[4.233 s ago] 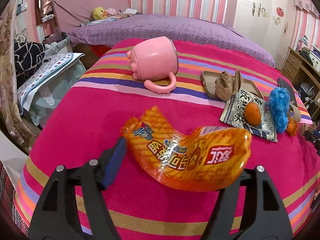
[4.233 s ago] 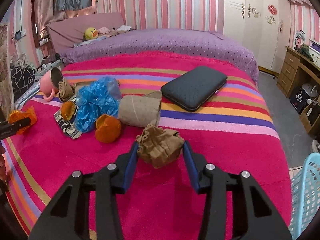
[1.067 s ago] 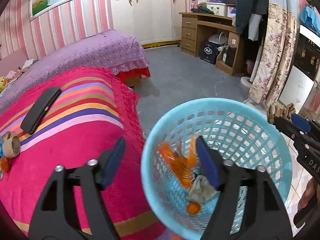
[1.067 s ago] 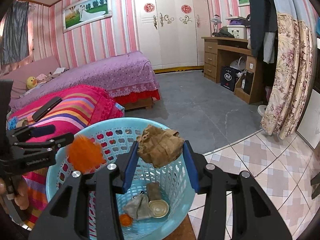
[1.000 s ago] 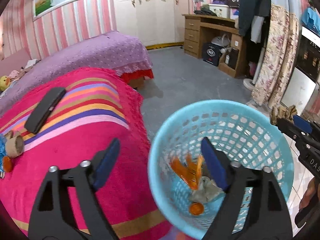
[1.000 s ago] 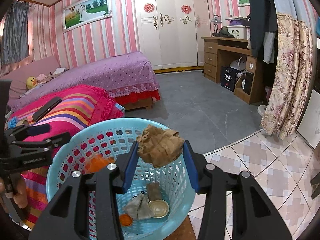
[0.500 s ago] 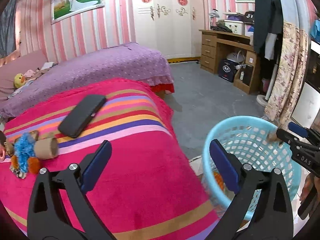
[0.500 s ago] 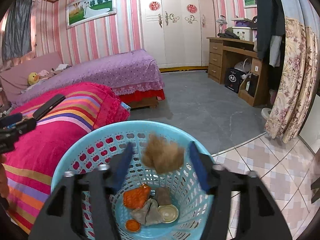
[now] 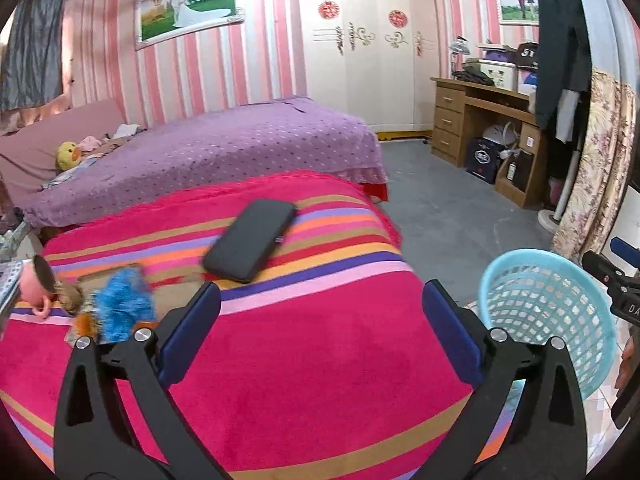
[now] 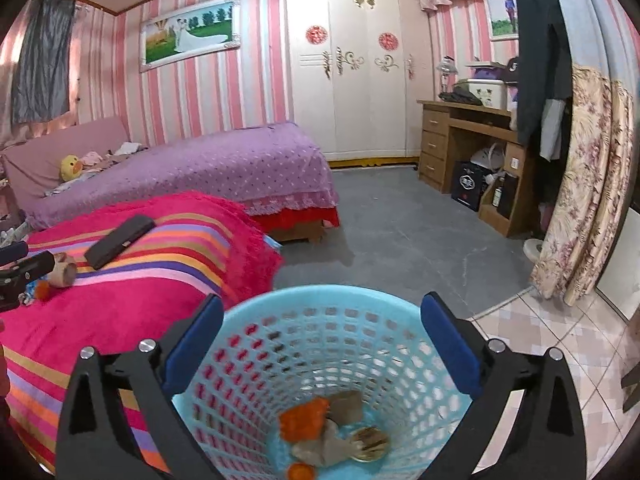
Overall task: Collect trash
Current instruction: 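Move both grippers back over the bed toward the remaining trash, then grasp an orange peel with the left gripper while the right grasps another orange peel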
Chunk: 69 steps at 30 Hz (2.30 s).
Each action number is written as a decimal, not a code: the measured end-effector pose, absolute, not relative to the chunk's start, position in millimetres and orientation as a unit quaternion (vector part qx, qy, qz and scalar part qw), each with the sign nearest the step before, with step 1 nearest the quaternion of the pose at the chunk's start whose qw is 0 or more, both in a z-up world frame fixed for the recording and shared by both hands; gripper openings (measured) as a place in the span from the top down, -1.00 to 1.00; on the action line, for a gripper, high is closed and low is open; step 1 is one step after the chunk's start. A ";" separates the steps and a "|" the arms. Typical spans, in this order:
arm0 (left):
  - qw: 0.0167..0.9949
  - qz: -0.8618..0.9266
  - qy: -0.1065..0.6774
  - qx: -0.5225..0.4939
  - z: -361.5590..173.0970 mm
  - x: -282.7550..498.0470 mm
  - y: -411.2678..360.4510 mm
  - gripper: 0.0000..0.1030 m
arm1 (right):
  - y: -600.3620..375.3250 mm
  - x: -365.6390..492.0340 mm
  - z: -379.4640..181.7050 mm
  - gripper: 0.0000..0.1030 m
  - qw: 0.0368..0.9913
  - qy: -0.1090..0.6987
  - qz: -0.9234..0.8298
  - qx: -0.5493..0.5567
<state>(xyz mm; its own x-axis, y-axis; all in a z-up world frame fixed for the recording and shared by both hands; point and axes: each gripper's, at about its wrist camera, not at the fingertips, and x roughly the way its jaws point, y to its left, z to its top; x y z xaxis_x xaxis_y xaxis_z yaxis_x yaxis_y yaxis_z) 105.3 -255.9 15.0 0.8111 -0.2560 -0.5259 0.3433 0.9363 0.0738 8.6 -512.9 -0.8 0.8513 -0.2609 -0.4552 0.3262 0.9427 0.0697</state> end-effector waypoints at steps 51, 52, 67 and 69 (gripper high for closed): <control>0.920 0.034 0.389 -0.022 -49.2 195.2 115.7 -0.89 | -298.5 121.0 -3.5 -0.91 0.958 0.279 -0.050 0.043; 0.920 0.030 0.389 -0.026 -48.1 195.5 113.8 -0.89 | -296.9 122.9 -3.9 -0.91 0.958 0.279 -0.052 0.043; 0.921 -0.023 0.388 0.021 -51.9 207.9 21.9 -0.89 | -284.4 137.4 -14.8 -0.91 0.949 0.305 -0.068 0.038; 0.918 -0.030 0.395 0.012 -53.8 211.4 17.0 -0.78 | -285.8 138.4 -17.3 -0.91 0.947 0.311 -0.071 0.040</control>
